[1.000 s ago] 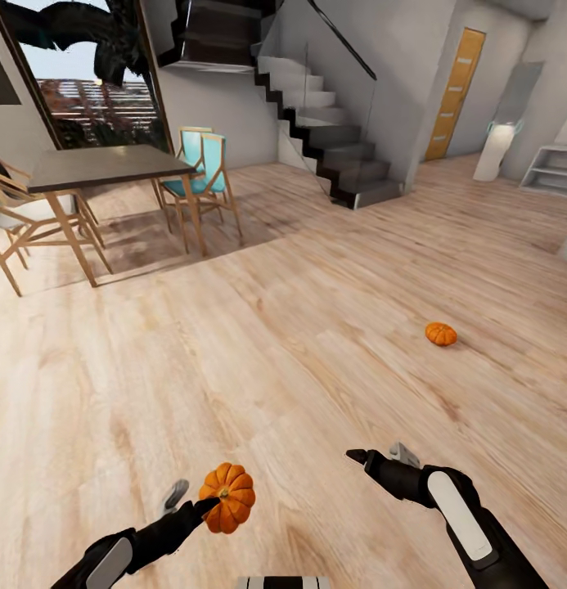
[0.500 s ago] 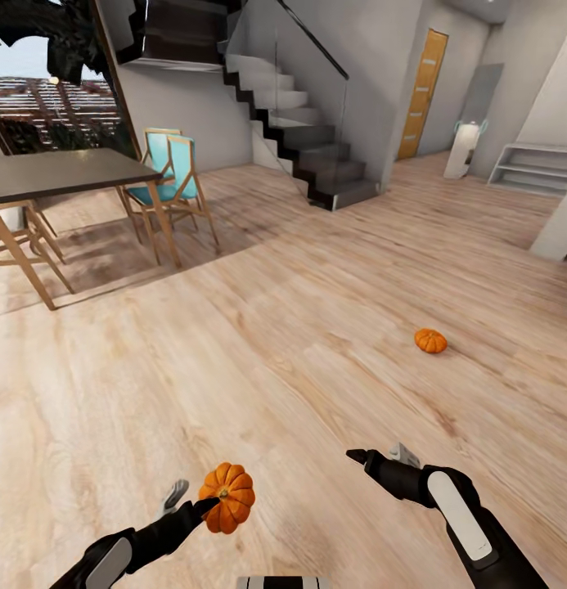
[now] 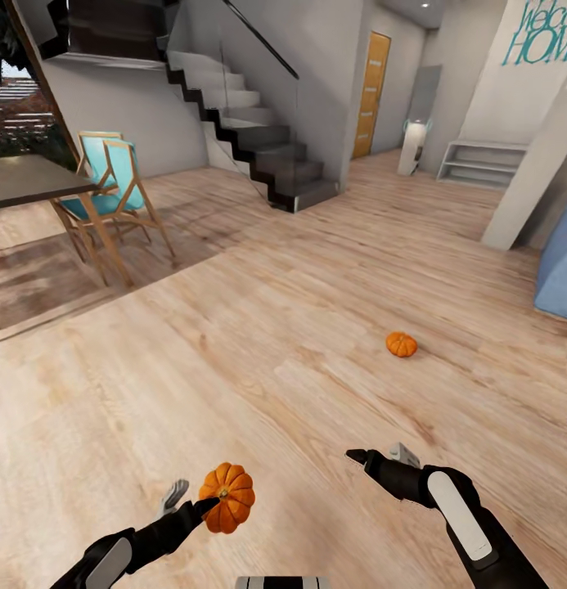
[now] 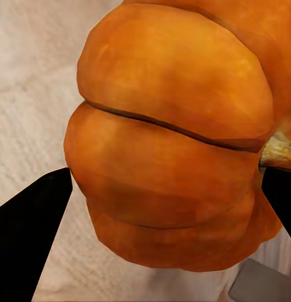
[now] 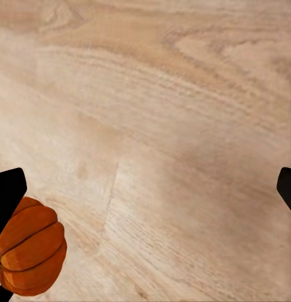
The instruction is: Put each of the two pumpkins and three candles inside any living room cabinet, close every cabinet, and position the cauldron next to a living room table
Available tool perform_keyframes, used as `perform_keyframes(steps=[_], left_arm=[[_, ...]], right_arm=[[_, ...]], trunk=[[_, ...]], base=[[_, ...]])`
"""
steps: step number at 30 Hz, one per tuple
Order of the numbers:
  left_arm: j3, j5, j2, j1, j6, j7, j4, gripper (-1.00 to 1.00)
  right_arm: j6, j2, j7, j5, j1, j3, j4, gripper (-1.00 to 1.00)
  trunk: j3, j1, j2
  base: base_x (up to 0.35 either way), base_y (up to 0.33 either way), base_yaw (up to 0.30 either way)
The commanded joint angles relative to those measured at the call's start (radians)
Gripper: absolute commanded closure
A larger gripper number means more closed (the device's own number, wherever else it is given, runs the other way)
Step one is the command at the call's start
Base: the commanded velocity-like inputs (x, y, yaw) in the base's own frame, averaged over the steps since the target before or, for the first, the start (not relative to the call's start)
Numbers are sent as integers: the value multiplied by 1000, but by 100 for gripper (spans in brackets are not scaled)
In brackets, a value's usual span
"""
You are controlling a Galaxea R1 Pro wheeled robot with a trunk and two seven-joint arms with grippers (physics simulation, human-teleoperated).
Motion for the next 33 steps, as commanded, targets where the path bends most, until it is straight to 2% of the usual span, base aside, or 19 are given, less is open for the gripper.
perform_keyframes(steps=[1,11,13,16,18,23,33], left_arm=[[-3,14,1,0,7,1,-2,100],[-3,14,1,0,7,1,-2,100],[-3,14,1,0,7,1,-2,100],[-3,14,1,0,7,1,-2,100],[-3,14,1,0,7,1,-2,100],[-3,13,1,0,7,1,-2,100],[-3,13,2,0,9,1,-2,100]], right_arm=[[1,-1,-9,-10,-1,2,-1,-100],[-2,-1,-9,-8,0,3,1,-100],[-50,-3,-9,6,0,4,4,-100],[-102,-4,-7,11,0,12,7,-100],[-108,-3,-7,11,0,13,16,-100],[-111,-2,-7,12,0,8,52,-100],[-103,-1,-9,4,0,3,56,-100]], trunk=[[-1,0,0],[-1,0,0],[-1,0,0],[-2,0,0],[-2,0,0],[-2,0,0],[-2,0,0]], base=[[334,0,-295],[334,0,-295],[334,0,-196],[334,0,-47],[334,0,-9],[334,0,-1],[334,0,0]])
